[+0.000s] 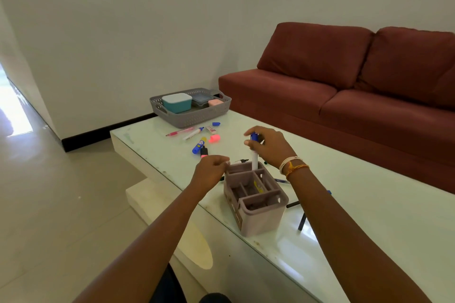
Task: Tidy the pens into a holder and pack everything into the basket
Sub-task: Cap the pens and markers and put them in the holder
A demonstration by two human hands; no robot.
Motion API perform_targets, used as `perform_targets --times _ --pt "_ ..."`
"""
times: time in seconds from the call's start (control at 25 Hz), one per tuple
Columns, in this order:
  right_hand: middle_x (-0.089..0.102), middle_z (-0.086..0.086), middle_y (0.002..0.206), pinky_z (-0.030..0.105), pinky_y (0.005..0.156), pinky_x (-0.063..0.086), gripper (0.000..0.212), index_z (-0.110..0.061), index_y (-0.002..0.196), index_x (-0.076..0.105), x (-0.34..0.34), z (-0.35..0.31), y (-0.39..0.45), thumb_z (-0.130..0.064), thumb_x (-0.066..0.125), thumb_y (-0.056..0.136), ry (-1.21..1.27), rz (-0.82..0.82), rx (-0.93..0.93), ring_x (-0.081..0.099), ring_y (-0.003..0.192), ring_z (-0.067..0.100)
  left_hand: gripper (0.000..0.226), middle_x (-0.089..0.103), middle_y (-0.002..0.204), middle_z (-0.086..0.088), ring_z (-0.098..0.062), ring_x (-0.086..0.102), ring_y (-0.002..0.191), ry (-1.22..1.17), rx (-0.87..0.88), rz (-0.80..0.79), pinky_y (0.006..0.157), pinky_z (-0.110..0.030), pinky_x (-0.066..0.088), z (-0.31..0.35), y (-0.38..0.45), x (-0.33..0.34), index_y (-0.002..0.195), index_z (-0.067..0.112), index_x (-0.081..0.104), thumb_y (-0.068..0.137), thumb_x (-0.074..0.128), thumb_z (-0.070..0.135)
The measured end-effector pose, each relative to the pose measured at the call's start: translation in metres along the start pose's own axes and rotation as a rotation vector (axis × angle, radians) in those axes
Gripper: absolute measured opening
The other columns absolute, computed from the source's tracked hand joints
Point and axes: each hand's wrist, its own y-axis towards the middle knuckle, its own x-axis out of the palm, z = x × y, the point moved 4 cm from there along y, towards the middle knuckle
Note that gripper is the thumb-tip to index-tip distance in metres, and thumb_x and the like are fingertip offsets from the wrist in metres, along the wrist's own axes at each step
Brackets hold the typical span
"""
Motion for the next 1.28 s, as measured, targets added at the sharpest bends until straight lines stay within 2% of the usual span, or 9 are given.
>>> perform_targets --times 0.12,0.28,0.4,0.56,0.64,0.76,0.88,1.08,1.28 --pt "0.073 0.004 0.095 0.043 0.086 0.057 0.025 -0.014 0.094 0.074 0.002 0.006 0.002 -0.033 0.057 0.092 0.028 -0.097 0.088 0.066 0.085 0.021 0.026 0.068 0.103 -0.012 -0.027 0.068 0.087 -0.067 -0.054 -0.049 0.067 -0.038 0.060 -0.003 0.000 0.005 0.111 0.009 0.068 0.095 0.049 0.015" --pt "0.071 0.005 0.090 0.035 0.072 0.059 0.033 -0.012 0.086 0.071 -0.011 0.024 0.011 -0.035 0.050 0.096 0.227 0.069 0.238 0.067 0.081 0.023 0.025 0.068 0.087 -0.012 -0.027 0.069 0.077 -0.098 -0.072 -0.066 0.066 -0.042 0.061 -0.002 0.003 0.012 0.098 0.008 0.071 0.096 0.050 0.020" --pt "0.073 0.011 0.094 0.038 0.078 0.058 0.023 -0.009 0.091 0.070 -0.007 0.058 0.015 -0.022 0.051 0.093 0.090 0.109 0.399 0.066 0.076 0.023 0.033 0.071 0.079 -0.007 -0.021 0.069 0.069 -0.017 -0.035 0.044 0.067 -0.038 0.060 -0.006 0.015 0.012 0.092 0.009 0.072 0.097 0.046 0.029" --pt "0.068 0.012 0.107 0.038 0.089 0.052 0.019 -0.008 0.103 0.067 0.018 0.098 0.019 -0.017 0.061 0.088 -0.091 -0.026 0.539 0.064 0.099 0.029 0.030 0.074 0.090 -0.009 -0.022 0.068 0.081 0.164 0.070 0.156 0.081 -0.041 0.056 -0.016 0.049 0.013 0.091 0.008 0.071 0.095 0.049 0.026" --pt "0.063 0.012 0.120 0.036 0.094 0.046 0.031 -0.011 0.110 0.064 0.033 0.115 0.029 -0.026 0.068 0.083 -0.198 -0.155 0.519 0.058 0.110 0.029 0.025 0.072 0.102 -0.009 -0.021 0.065 0.092 0.263 0.103 0.079 0.085 -0.033 0.053 -0.014 0.070 0.018 0.097 0.007 0.071 0.093 0.053 0.023" --pt "0.061 0.015 0.122 0.036 0.096 0.044 0.046 -0.008 0.116 0.062 0.055 0.132 0.038 -0.035 0.072 0.080 -0.303 -0.304 0.502 0.056 0.106 0.029 0.033 0.064 0.113 -0.003 -0.020 0.060 0.103 0.424 0.070 -0.106 0.088 -0.029 0.047 -0.018 0.092 0.033 0.109 0.011 0.068 0.084 0.067 0.033" --pt "0.067 0.016 0.113 0.033 0.094 0.046 0.031 -0.003 0.110 0.066 0.059 0.127 0.041 -0.020 0.069 0.085 -0.271 -0.250 0.448 0.061 0.102 0.027 0.040 0.064 0.111 -0.006 -0.019 0.059 0.096 0.557 0.043 -0.167 0.084 -0.030 0.050 -0.029 0.104 0.046 0.109 0.010 0.069 0.078 0.073 0.036" --pt "0.067 0.020 0.094 0.036 0.086 0.052 0.034 0.009 0.101 0.070 0.047 0.115 0.037 -0.010 0.080 0.074 0.163 -0.083 0.544 0.061 0.086 0.028 0.032 0.073 0.102 -0.012 -0.005 0.052 0.065 0.247 0.024 -0.165 0.060 -0.017 0.042 -0.022 0.114 0.026 0.101 0.003 0.074 0.081 0.072 0.027" --pt "0.067 0.028 0.109 0.041 0.091 0.051 0.043 0.008 0.102 0.070 0.050 0.108 0.031 -0.018 0.083 0.070 0.121 -0.126 0.575 0.063 0.104 0.041 0.032 0.071 0.103 -0.011 -0.012 0.054 0.078 0.408 0.051 -0.160 0.054 -0.014 0.037 -0.029 0.115 0.022 0.105 0.008 0.073 0.078 0.076 0.025"
